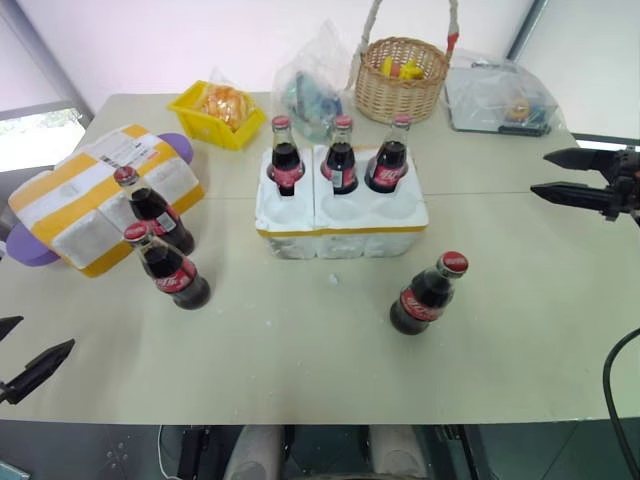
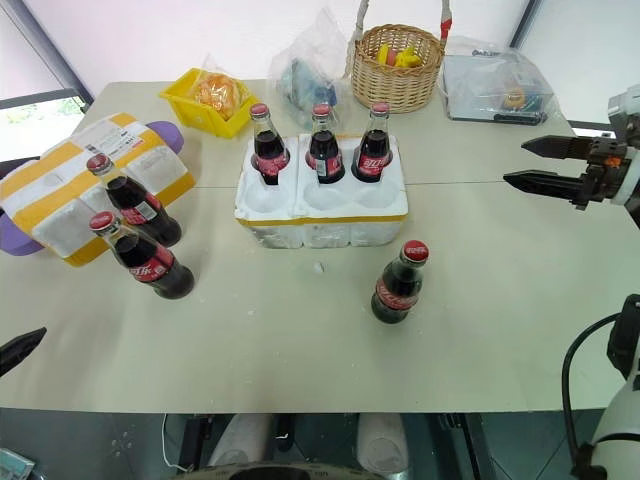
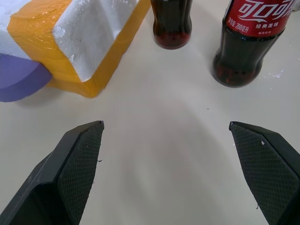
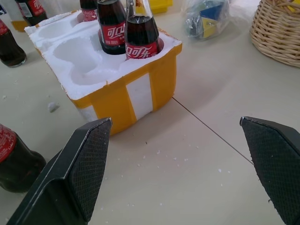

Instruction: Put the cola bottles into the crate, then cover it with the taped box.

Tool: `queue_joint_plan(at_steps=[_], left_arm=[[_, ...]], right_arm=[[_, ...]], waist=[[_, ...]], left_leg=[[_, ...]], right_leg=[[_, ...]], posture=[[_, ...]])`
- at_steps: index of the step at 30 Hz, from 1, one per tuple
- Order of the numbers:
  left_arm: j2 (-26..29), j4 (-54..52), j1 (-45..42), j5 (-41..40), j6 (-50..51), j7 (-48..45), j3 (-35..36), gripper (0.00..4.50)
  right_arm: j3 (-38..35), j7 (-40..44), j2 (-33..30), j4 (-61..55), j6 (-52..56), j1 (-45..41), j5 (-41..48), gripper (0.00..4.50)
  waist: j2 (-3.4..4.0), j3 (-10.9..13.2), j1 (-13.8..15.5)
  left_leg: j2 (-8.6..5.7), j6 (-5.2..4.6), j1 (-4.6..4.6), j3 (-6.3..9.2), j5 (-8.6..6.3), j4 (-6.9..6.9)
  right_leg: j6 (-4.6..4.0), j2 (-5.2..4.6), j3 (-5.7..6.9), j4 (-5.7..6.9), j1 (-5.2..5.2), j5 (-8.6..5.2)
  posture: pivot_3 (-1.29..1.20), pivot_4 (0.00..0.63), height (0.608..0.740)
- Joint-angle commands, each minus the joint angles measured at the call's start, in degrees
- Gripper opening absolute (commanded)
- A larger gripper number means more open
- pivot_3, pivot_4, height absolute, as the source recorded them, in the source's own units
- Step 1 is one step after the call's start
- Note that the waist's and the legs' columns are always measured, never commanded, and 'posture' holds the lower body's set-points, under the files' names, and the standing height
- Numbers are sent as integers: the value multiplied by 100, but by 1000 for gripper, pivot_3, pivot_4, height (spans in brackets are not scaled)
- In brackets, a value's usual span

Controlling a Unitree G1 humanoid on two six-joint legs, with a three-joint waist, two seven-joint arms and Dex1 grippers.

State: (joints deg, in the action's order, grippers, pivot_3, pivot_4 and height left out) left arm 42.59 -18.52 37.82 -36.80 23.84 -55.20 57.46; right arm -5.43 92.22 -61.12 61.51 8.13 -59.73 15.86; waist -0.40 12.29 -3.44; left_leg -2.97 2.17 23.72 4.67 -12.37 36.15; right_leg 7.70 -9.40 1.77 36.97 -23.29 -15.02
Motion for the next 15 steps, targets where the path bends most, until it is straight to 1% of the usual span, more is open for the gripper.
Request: queue_joint_plan(at_steps=[1, 4, 10, 15], left_arm=[[81, -1, 22, 20, -53, -70, 220, 4476], [61, 10, -20, -58, 88, 12, 234, 4476], [156, 122, -66, -42, 180, -33, 222, 4476], [278, 213, -357, -50, 116, 4, 224, 4476]], right_arm=[[-169, -18, -32, -254, 15, -139, 5, 4500], [-184, -44, -14, -299, 32, -143, 15, 4500], [-89, 27, -82, -382, 520, -112, 76, 4500], [-125, -1, -7, -438, 229, -125, -32, 4500]], waist=[[0, 0, 1], [0, 0, 3], [-1, 0, 8], [-2, -1, 10]], left_leg=[[0, 0, 0, 0, 0, 0], [0, 0, 0, 0, 0, 0], [0, 0, 0, -1, 0, 1], [0, 0, 0, -1, 0, 1]], right_leg=[[0, 0, 0, 0, 0, 0], [0, 0, 0, 0, -1, 0], [0, 0, -1, 1, -1, 0], [0, 1, -1, 2, -2, 0]], posture=[[0, 150, 737], [0, 150, 737], [0, 150, 737], [0, 150, 737]])
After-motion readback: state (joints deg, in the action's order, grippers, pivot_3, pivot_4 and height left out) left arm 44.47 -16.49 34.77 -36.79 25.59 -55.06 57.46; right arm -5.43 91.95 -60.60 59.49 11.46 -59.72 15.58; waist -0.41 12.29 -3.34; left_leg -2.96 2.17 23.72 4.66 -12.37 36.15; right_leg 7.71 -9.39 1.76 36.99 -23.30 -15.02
